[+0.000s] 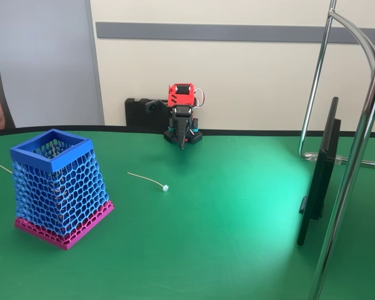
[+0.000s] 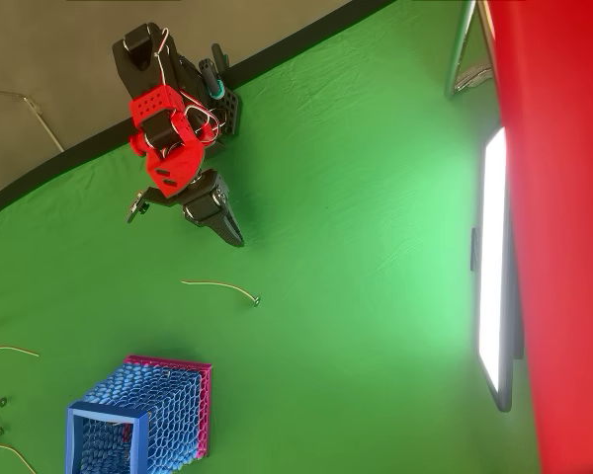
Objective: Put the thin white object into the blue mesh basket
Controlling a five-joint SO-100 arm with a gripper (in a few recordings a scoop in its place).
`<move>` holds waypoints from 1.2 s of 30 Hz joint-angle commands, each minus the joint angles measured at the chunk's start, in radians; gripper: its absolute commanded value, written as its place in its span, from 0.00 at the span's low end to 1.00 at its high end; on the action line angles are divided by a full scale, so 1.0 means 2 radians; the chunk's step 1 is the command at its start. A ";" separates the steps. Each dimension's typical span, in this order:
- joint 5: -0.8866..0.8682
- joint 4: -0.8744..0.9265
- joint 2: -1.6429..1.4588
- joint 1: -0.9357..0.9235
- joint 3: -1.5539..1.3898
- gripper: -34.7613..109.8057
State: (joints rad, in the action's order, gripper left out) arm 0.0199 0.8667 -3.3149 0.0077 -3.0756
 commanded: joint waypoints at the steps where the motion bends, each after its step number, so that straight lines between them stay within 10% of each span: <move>1: -0.014 0.006 0.012 -0.005 0.016 0.24; 36: -0.275 -0.051 0.571 -0.123 0.377 0.26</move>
State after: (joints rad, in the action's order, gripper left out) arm -0.4985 0.7578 -2.2258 -0.2347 -2.3945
